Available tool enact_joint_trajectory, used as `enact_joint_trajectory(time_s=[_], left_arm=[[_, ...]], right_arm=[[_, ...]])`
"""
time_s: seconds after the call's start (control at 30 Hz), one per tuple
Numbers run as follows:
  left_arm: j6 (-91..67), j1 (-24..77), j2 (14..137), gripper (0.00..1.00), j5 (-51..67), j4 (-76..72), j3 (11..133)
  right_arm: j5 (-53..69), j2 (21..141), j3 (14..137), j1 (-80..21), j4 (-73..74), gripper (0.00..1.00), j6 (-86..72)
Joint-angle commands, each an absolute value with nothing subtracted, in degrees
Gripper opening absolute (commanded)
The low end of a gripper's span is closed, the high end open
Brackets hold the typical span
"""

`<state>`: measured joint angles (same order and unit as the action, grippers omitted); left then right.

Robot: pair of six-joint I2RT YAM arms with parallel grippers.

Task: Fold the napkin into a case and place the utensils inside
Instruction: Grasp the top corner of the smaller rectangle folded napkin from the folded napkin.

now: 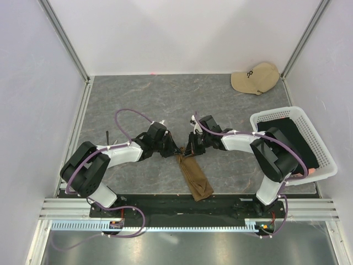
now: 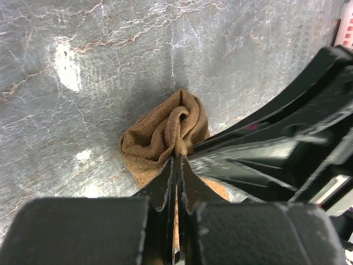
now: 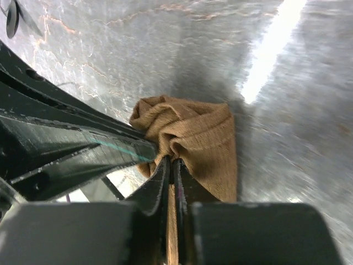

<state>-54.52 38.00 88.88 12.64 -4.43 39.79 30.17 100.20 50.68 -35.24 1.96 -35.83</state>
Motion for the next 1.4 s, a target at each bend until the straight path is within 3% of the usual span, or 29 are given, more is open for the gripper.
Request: enact_joint_trajectory(time_s=[0.0,0.13,0.27,0.57,0.67,0.83,0.97,1.17,1.33,1.37], left_arm=[[-52.82,38.41,87.98,0.02,15.2,-7.56,42.54],[-55.98,38.41,88.15,0.02,17.14,-11.06,42.02],[-60.28,38.23,89.47,0.02,15.21,-10.2,38.86],[-60.21,38.23,88.33,0.02,14.86,-11.08,36.91],[-60.03,38.32,87.19,0.02,14.59,-10.55,36.39],[-60.2,38.58,86.75,0.02,15.03,-11.51,35.69],[-61.34,39.72,86.31,0.02,15.38,-12.92,35.07],[-64.6,41.49,88.15,0.02,15.21,-15.81,33.23],[-62.76,41.48,86.4,0.02,13.45,-13.19,33.22],[-62.49,41.48,86.22,0.02,12.93,-12.75,33.31]], right_arm=[[30.41,101.77,51.43,-38.31,-3.59,0.0,-39.36],[29.36,105.55,49.75,-39.73,-12.89,0.0,-43.15],[30.14,110.21,50.98,-38.24,-13.01,0.0,-42.54],[30.59,102.14,45.71,-36.65,-11.16,0.25,-42.36],[30.23,100.38,44.21,-36.39,-10.9,0.27,-42.54],[31.2,100.11,43.77,-36.65,-13.01,0.17,-44.38],[30.67,100.98,45.26,-36.91,-13.79,0.0,-45.17],[29.97,106.35,45.97,-36.65,-22.41,0.0,-51.24],[28.13,101.27,45.7,-36.39,-13.28,0.18,-46.51],[28.3,100.38,45.09,-36.13,-12.49,0.28,-46.15]])
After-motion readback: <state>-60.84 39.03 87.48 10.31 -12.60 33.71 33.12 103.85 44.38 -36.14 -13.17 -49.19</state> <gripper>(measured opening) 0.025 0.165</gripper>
